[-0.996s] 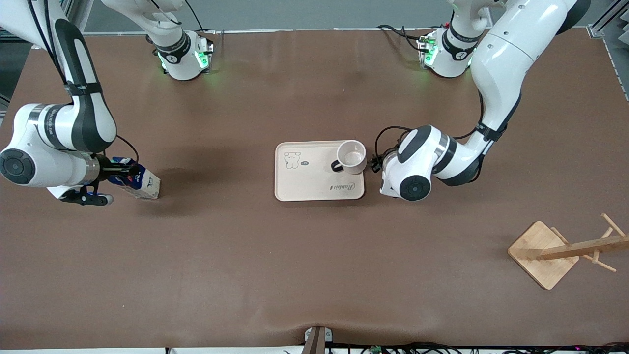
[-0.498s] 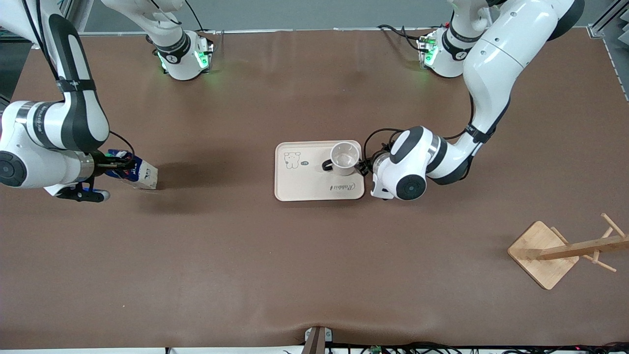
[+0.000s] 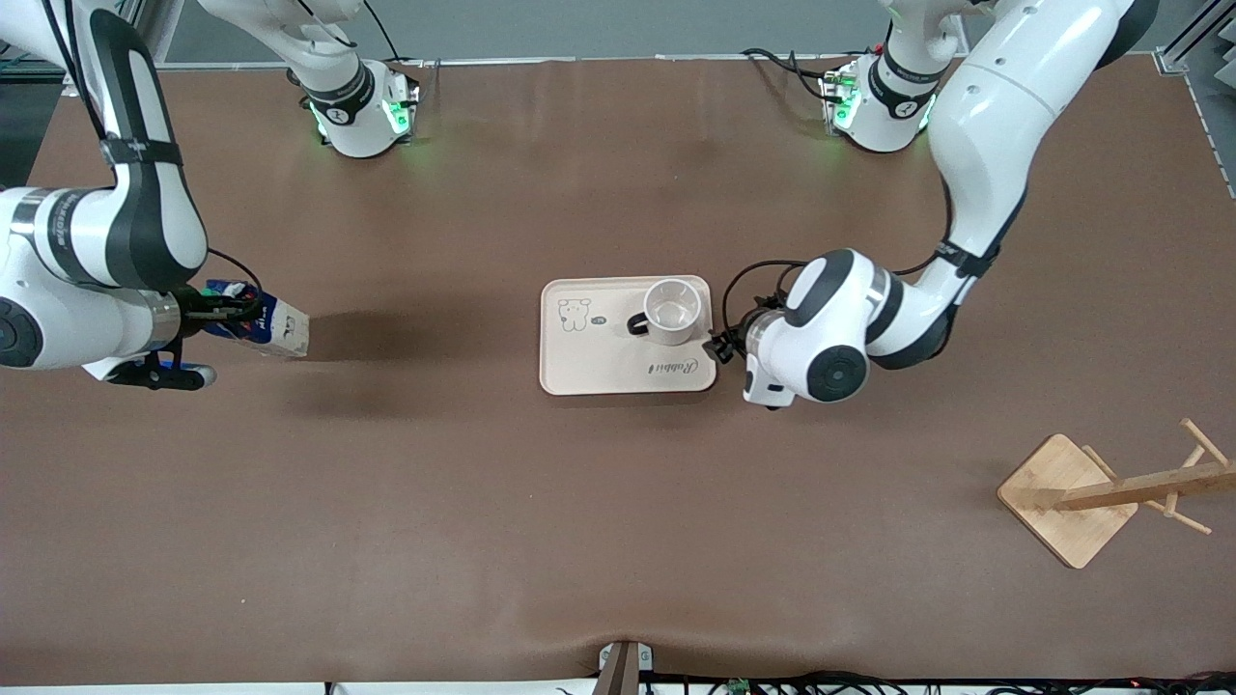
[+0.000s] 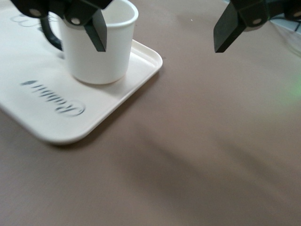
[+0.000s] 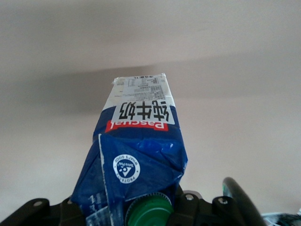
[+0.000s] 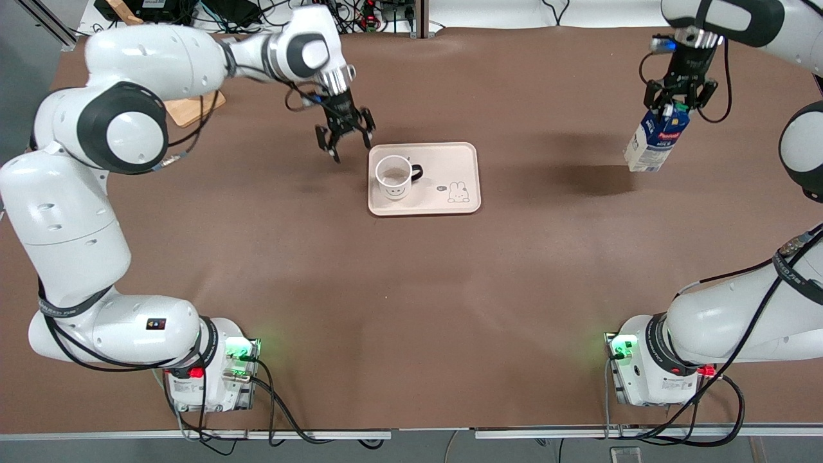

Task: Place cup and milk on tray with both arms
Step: 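Lift the milk carton while the left gripper releases and withdraws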

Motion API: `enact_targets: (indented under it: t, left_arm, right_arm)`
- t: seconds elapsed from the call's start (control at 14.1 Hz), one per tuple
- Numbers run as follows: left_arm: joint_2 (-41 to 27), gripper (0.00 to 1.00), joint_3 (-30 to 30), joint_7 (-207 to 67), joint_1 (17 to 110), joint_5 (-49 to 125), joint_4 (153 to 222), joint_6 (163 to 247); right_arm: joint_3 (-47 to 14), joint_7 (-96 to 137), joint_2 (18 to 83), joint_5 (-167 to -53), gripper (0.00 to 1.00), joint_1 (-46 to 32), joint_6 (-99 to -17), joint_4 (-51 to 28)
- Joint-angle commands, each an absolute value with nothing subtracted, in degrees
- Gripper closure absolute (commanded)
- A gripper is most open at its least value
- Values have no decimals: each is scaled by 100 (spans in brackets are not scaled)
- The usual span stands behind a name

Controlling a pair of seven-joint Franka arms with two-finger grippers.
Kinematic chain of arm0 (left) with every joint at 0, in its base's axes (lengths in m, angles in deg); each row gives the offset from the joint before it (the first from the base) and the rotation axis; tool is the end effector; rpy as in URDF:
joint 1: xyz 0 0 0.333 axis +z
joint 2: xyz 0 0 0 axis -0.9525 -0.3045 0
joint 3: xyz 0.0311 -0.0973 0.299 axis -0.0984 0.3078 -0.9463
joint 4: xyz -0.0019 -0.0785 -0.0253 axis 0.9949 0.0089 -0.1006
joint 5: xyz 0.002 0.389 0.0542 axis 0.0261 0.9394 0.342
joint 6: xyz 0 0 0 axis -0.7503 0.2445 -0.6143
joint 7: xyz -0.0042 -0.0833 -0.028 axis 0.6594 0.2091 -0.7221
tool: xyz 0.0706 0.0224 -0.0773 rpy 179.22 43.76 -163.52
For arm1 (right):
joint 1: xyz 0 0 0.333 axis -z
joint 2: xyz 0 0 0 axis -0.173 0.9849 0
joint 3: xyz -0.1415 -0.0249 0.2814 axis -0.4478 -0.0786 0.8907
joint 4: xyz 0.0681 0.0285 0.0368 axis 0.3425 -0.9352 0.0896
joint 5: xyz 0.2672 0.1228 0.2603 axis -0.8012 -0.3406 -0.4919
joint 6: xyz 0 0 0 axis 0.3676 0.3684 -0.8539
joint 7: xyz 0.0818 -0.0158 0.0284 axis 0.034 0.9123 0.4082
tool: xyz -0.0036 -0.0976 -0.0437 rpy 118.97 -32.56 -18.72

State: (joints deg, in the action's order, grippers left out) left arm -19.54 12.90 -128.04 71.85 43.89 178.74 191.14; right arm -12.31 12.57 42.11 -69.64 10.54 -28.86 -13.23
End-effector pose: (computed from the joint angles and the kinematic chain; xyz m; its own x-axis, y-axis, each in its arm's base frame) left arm 0.5735 -0.3052 0.2682 0.6778 0.5568 -0.4802 0.5513 -0.8170 -0.1692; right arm 0.5689 -0.0208 0.3912 0.8729 -0.0778 -0.4817 -0.0454 -0.9959 0.0785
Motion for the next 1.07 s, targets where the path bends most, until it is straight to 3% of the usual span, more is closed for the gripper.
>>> enact_targets:
  t: [0.0, 0.57, 1.0]
  left_arm:
    - [-1578, 0, 1263, -12830, 7218, 4862, 17298, 18558]
    - [-515, 0, 1272, -11847, 8025, 5707, 16848, 18504]
    - [399, 0, 1281, -10177, 8764, 5707, 16848, 18127]
  right_arm:
    - [-1199, 1182, 4163, -6940, 100, 786, -2417, -978]
    - [-1146, 610, 4233, -7888, 100, -171, -2319, -460]
    - [-1146, -576, 5155, -8468, 100, -1392, -2696, 269]
